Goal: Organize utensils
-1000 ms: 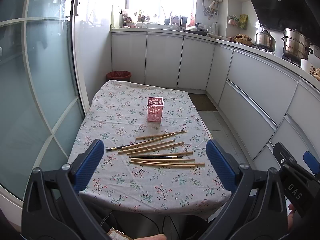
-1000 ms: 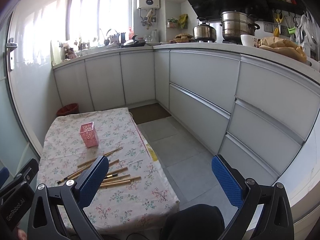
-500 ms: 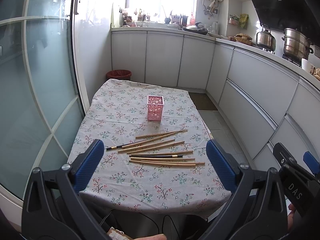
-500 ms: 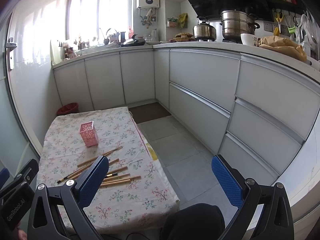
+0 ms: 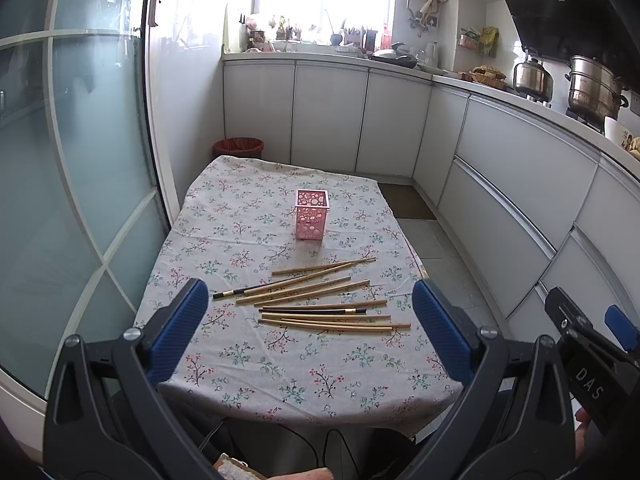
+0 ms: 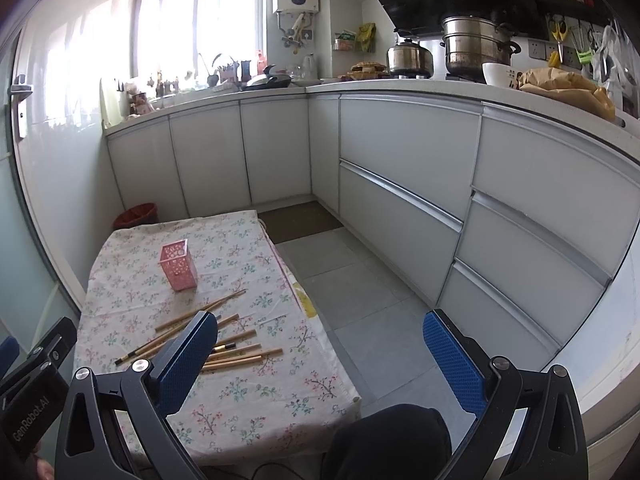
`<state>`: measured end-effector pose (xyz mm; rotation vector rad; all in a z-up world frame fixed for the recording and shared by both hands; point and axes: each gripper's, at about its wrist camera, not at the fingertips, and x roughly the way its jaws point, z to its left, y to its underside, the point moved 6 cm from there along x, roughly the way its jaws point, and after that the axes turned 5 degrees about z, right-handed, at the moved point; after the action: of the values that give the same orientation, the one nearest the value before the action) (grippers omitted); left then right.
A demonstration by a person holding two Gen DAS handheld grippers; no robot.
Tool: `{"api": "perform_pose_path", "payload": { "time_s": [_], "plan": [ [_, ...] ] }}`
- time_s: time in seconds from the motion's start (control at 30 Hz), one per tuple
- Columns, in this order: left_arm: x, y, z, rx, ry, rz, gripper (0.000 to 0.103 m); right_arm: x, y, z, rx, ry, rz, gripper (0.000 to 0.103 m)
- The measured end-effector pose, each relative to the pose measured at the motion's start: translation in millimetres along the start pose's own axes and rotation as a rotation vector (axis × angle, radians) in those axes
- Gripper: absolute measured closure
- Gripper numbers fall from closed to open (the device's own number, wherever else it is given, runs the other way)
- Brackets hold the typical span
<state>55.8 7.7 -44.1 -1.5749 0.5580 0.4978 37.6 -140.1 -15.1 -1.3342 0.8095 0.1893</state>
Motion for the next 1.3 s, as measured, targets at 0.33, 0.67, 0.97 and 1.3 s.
{"api": "perform_pose_path", "payload": {
  "time_s": [0.33, 0.67, 0.97, 1.3],
  "plan": [
    [6.3, 0.7, -0.6, 0.001, -0.003, 0.018, 0.002, 7.8, -0.1, -0.1, 0.004, -0.001, 0.014, 0.0],
    [117.0, 4.8, -50.1, 0.405, 0.139, 0.396, 0.001, 88.5, 24.5, -17.0, 0.22, -0.195, 0.276, 0.0],
    [270.5, 5.5, -123.1, 0.683, 0.202, 0.725, 0.001, 191.8, 57.7, -37.2, 0.526, -0.383, 0.506, 0.0],
    [419.7, -6.3, -169.5, 0.836, 0.197, 0.857, 0.001, 270.7, 62.6, -27.6, 0.515, -0.383, 0.579, 0.0]
  ]
}}
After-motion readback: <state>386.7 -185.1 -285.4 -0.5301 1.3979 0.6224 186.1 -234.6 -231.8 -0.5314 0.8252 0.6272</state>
